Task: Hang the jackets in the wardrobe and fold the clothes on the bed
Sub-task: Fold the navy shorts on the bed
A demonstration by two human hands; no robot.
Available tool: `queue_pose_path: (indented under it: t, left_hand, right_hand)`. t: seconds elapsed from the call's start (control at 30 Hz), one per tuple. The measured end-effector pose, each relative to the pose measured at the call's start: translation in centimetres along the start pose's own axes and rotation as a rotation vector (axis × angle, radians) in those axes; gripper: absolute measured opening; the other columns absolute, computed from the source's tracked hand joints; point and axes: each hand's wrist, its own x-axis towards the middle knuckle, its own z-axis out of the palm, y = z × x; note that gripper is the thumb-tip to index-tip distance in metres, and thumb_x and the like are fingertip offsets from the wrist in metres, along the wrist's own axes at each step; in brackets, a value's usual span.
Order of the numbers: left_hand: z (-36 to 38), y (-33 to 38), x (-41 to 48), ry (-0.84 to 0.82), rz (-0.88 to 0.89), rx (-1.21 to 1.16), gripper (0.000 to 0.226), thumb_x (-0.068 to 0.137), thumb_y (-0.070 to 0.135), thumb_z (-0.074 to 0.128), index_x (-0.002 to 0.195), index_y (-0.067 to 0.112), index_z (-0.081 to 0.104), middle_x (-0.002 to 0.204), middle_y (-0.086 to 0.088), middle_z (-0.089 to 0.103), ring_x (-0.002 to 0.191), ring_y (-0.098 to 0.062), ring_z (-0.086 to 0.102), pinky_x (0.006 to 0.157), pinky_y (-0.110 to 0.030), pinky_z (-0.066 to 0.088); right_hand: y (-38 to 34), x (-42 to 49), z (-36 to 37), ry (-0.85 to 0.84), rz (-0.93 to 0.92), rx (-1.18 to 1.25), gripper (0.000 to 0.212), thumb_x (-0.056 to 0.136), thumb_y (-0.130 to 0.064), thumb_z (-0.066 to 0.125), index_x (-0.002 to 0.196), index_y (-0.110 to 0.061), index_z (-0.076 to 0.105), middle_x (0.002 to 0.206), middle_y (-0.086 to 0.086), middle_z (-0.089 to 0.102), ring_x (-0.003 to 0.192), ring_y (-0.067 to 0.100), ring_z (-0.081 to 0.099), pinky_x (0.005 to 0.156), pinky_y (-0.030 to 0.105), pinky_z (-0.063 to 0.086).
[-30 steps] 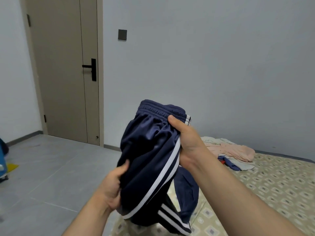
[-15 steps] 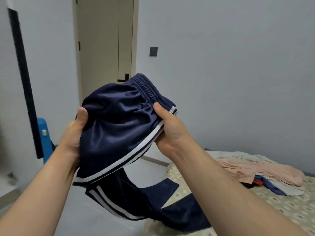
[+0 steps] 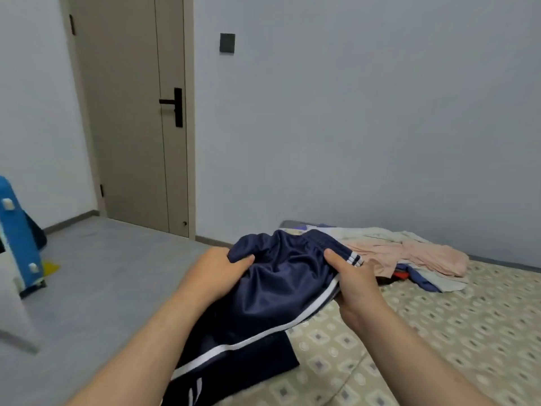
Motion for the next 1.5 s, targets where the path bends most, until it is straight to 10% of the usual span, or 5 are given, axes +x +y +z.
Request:
queue_pose_path:
  t: [0.4,0.57,1.07,1.3,1.5]
  left_hand:
    - [17.0,-8.8,1.5,-0.367,-0.063,0.016,0.019,0.089,0.046,0.062,0.086,0.028,0.067,0.087,0.012,0.071,0.083,-0.005,0.066,0.082,-0.034,0.054]
    - [20.5,-11.3,2.8,-0.258,-0.087,0.235,0.026,0.086,0.056,0.059,0.079,0.031,0.059,0.076,0.015,0.064,0.069,0.002,0.057,0.056,-0.019,0.037]
    - [27.1,-13.7,4.5,-0.385,0.181,0.711,0.042,0.091,0.066,0.037,0.073,0.030,0.047,0.067,0.013,0.057,0.063,-0.007,0.051,0.072,-0.031,0.037]
    - [26.3,-13.8,3.3,-0.337,0.164,0.608,0.034,0.093,0.060,0.043,0.072,0.033,0.045,0.066,0.013,0.057,0.062,-0.006,0.050,0.064,-0.030,0.035]
    - [21.4,-15.4,1.2,-0.283,0.058,0.623,0.046,0.086,0.066,0.047,0.071,0.023,0.055,0.062,0.008,0.061,0.063,-0.006,0.055,0.064,-0.026,0.038]
  right_hand:
    - [14.1,4.8,-15.9,0.100,0.676,-0.012,0.025,0.095,-0.011,0.059,0.117,0.000,0.064,0.107,0.018,0.074,0.093,0.034,0.073,0.078,0.043,0.059]
    - [17.2,6.8,-19.1,0.272,0.586,-0.058,0.021,0.095,-0.001,0.058,0.116,0.000,0.062,0.103,0.020,0.074,0.092,0.037,0.073,0.081,0.048,0.059]
    - [11.0,11.0,-36.4,0.910,0.389,-0.800,0.033,0.091,-0.020,0.063,0.119,-0.006,0.055,0.103,0.014,0.063,0.083,0.034,0.058,0.079,0.042,0.050]
    - [11.8,8.8,-30.1,0.720,0.126,-1.239,0.066,0.074,-0.008,0.063,0.137,-0.005,0.043,0.145,0.023,0.036,0.124,0.046,0.044,0.104,0.053,0.041]
    - [14.9,5.5,-19.6,0.300,0.015,-1.220,0.044,0.088,-0.012,0.054,0.131,-0.015,0.054,0.150,0.006,0.039,0.144,0.025,0.029,0.116,0.036,0.024]
